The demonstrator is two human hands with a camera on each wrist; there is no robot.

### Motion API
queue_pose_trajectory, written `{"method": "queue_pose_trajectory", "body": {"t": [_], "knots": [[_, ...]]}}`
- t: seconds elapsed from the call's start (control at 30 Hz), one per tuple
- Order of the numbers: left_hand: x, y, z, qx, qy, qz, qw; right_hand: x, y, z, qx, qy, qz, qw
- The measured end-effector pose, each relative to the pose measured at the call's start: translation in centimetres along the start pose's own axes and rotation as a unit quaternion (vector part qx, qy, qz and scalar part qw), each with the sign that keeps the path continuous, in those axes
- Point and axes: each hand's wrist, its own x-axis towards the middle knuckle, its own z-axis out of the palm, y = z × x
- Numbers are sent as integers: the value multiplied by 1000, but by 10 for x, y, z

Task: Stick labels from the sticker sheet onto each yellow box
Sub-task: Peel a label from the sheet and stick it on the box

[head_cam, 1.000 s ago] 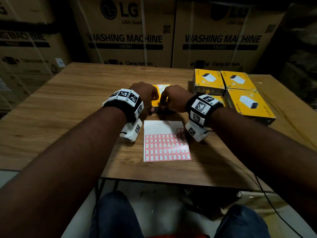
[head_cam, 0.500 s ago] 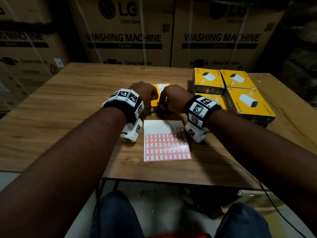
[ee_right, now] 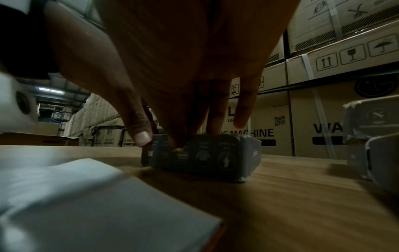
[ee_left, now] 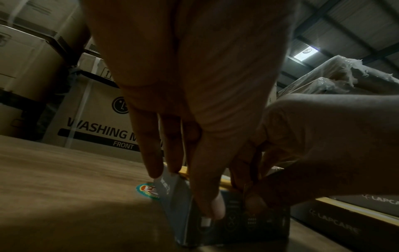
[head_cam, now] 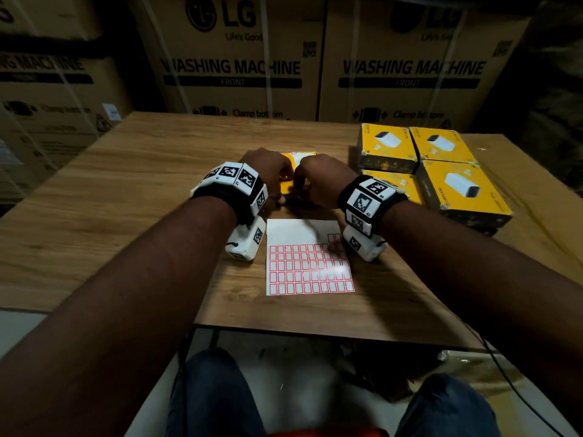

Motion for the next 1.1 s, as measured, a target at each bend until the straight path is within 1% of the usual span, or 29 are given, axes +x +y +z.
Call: {"method": "queue_pose_trajectory", "body": {"t": [0.37, 0.53, 0.7, 0.87, 1.1], "knots": [[4, 0, -2, 5, -12, 3, 1000, 3, 6, 2, 33, -1, 20, 999], [3, 1, -1, 26, 2, 7, 1000, 2, 8, 5, 33, 7, 32, 999], [4, 1, -1, 22, 1, 2, 1000, 2, 12, 8, 44, 22, 23, 999], [6, 2, -1, 19, 0, 0, 1000, 6, 15, 9, 60, 26, 33, 997], [6, 1, -2, 15, 2, -4, 1000, 6, 19, 9, 51, 37, 17, 998]]}}
